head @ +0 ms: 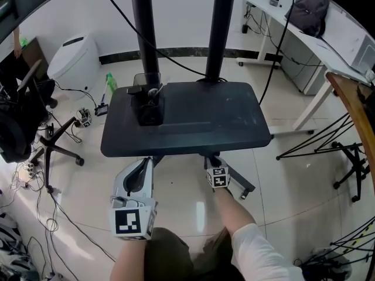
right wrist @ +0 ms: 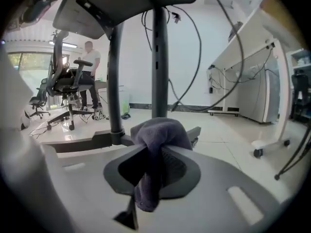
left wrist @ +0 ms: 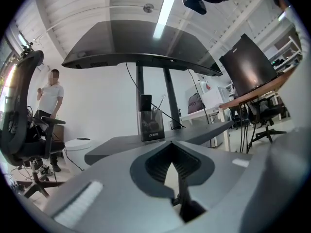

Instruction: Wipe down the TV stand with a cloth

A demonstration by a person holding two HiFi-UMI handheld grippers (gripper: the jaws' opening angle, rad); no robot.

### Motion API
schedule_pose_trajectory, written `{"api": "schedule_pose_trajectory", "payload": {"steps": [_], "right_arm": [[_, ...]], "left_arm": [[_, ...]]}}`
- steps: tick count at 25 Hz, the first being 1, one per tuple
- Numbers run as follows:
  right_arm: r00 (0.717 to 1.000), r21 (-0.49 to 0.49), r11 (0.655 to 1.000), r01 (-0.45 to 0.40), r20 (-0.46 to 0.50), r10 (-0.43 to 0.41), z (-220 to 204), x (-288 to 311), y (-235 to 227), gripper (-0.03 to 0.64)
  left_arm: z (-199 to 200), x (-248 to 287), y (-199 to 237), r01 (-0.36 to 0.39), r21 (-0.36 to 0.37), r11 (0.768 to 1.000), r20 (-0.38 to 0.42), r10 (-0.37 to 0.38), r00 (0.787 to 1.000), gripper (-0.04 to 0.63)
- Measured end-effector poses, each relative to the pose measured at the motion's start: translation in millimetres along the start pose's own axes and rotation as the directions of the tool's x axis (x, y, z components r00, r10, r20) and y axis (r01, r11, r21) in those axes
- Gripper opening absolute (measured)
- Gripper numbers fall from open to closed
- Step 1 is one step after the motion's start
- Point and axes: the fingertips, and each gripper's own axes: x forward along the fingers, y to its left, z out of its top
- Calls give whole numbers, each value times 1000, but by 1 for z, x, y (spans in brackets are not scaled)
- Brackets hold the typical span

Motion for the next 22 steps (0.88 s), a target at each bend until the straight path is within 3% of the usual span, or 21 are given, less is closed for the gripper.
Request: {"api": "schedule_pose_trajectory", "payload": {"steps": [3,7,9,11,15,18,20,22], "right_arm": [[994,-44,998,52,-93,-56,-42,-59,-44,54],[956,-65,985,160,-238,-171,-127,-219,-120,54],[938,-51,976,211,-270,-217,-143,-287,-144,54],[935,-20,968,248,-257,-245,-126,-327,-147,54],[978,-22,980,197,-69,-198,-38,-330,-110,54],[985,-19,993,116,134,-112,82,-352,-30,54],[944,-25,997,66,327,-55,188,-408,40,54],[860,-68,997,32,510,7,298,-476,107,52]], "left_arm": [[5,6,-13,16,19,1000,2,-16,1000,35],[27,-8,-40,59,13,998,17,-59,998,35],[39,-15,-48,74,25,997,87,-76,993,35],[51,-19,-47,75,54,996,189,-84,978,35],[46,-31,-42,69,42,997,135,-74,988,35],[49,-44,-38,63,64,996,170,-73,983,35],[61,-60,-34,70,73,995,187,-82,979,35],[68,-75,-24,83,59,995,146,-91,985,35]]}}
